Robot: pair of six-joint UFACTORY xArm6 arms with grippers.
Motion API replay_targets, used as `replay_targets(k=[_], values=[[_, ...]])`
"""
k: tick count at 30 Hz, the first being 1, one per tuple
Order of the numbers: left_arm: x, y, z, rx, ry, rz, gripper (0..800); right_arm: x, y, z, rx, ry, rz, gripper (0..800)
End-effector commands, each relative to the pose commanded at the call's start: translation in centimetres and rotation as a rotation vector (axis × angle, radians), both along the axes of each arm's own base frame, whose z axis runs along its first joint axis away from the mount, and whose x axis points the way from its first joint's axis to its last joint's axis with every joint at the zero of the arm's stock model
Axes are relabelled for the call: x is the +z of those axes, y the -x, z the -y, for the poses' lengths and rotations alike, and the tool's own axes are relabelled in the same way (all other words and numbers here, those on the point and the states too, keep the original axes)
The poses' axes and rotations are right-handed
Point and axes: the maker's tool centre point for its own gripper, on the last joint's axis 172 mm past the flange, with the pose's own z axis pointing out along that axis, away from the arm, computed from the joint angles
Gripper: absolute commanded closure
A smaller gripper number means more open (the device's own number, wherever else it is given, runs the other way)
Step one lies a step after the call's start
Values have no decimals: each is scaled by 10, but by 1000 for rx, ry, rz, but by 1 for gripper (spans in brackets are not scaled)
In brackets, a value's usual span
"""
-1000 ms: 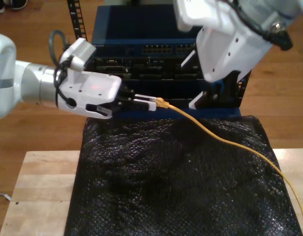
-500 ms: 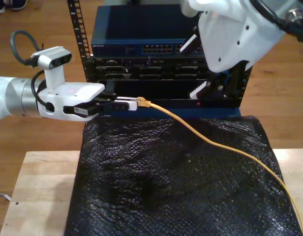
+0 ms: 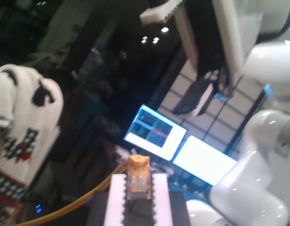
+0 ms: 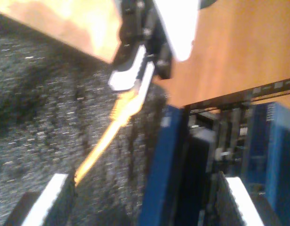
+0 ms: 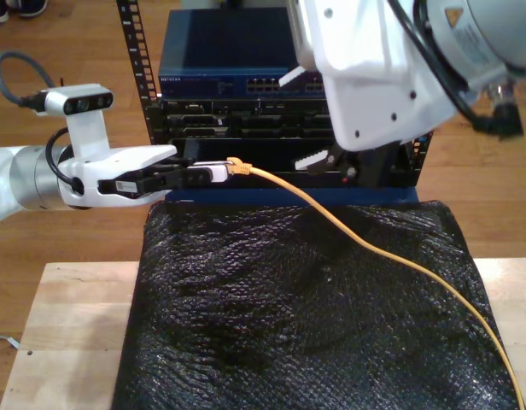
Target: Grab the cable and plug it in
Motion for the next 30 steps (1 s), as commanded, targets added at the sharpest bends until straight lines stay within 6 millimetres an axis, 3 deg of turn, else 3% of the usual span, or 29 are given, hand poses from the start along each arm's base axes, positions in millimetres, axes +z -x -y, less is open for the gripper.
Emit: replay_targets(k=[7,16,23,30], values=[[15,9,-4,-49,76,-15,798,0,32,-26,95,-7,34,78],[35,15,-11,-97,173,-60,797,11,31,-27,80,-49,107,70],[37,18,-13,-119,196,-71,795,-3,46,-50,162,-32,125,34],[39,22,-15,-140,211,-88,795,-2,36,-53,142,-55,180,36]])
